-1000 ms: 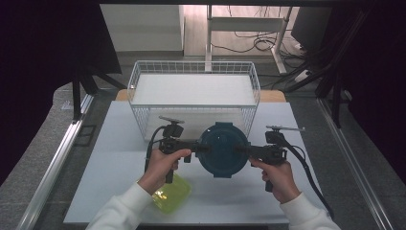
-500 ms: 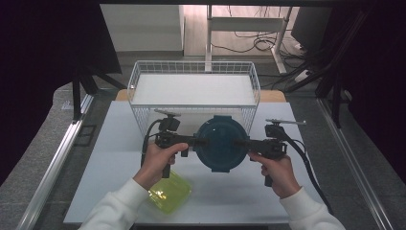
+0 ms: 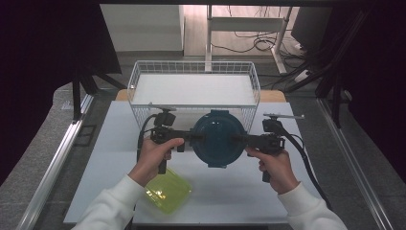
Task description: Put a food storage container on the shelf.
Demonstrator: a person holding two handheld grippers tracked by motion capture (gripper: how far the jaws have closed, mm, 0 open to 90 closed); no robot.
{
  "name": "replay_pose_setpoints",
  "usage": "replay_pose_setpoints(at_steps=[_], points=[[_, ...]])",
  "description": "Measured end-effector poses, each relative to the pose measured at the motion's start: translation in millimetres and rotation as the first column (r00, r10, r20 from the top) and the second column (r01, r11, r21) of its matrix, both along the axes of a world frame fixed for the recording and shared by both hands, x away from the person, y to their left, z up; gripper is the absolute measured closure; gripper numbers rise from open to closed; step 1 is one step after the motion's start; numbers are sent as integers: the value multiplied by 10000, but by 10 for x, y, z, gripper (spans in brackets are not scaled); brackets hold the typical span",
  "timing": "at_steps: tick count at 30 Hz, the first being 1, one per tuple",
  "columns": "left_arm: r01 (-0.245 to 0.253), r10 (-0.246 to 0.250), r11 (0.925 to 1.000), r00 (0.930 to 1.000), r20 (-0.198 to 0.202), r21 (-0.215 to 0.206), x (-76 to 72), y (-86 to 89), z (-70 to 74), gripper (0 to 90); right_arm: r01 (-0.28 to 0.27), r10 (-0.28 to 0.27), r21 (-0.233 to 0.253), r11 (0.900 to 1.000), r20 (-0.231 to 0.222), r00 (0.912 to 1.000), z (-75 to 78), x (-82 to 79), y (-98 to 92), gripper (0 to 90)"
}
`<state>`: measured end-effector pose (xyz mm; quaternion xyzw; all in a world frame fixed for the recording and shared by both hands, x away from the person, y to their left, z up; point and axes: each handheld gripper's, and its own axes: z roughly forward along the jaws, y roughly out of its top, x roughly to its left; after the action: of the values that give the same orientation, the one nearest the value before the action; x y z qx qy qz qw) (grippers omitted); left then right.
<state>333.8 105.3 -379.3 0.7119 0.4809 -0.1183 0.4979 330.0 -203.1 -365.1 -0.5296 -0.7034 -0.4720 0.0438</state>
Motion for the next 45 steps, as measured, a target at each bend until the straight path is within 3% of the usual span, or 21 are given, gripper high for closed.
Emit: replay_pose_setpoints(at_steps=[24,45], points=[[-325,333,9994,9970,694,-118,57,177,378,411,-196,191,82,9998,565,9982,359,105,171,328],[-522,542,9982,9959,725,-292,239,335,544,411,-292,290,13,9996,685,9972,555,324,337,327]])
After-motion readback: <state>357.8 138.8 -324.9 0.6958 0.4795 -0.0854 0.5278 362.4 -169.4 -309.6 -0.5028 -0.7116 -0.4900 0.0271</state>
